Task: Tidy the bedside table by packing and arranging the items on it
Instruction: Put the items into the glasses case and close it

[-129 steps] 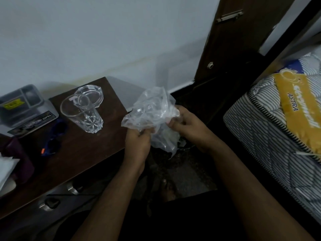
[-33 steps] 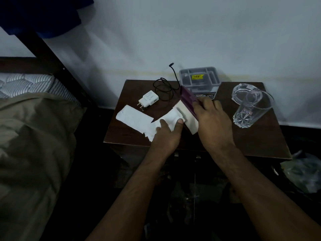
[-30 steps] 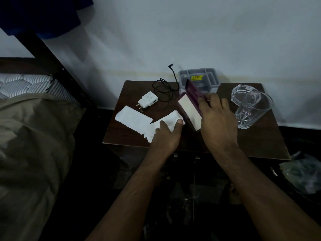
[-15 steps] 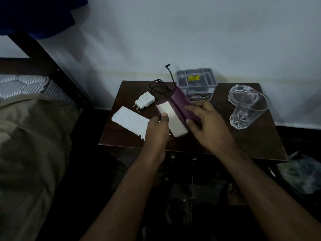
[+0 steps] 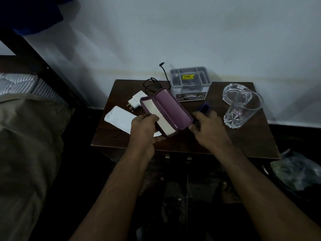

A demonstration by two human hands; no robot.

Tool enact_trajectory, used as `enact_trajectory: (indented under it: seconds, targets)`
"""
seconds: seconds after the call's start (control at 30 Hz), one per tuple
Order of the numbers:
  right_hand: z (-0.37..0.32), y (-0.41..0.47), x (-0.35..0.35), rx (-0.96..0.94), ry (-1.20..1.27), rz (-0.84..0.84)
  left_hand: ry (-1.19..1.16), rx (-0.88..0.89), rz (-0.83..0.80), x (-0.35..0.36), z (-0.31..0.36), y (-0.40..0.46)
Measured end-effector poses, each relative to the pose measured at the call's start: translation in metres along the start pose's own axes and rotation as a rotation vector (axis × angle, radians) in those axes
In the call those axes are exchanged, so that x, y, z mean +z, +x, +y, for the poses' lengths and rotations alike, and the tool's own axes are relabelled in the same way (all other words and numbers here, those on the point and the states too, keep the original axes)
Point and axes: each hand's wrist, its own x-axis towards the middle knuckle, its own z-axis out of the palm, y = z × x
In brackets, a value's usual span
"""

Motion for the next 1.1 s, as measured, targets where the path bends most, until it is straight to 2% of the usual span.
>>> enact_trajectory:
  seconds: [0.27,0.47,0.77,0.83,0.93,1.1]
  targets:
    - [-0.01,-0.005,0.009,0.012,-0.239,-0.109,0.07,0.021,0.01,-0.001,-0.002,0.002]
    - [-0.004,-0.004,0.003,0.052,-0.197,-0.027,0.084,0.003,0.006,-0.005,-0.005,0.006]
    - [0.002,-0.005,-0.003,0.152,-0.069,-0.057,0.122,-0.017,-0.004,-0.006,-0.008,0.008]
    - [0.005,-0.004,-0.008,0.164,-0.027,-0.004,0.134,-0.023,0.002,-0.007,-0.009,0.009]
    - [0.008,-0.004,-0.014,0.105,0.009,0.184,0.158,-0.026,0.013,-0.007,-0.011,0.012]
    - [-0.002,-0.01,-0.02,-0.233,0.201,0.479,0.163,-0.023,-0.007,-0.004,-0.013,0.014]
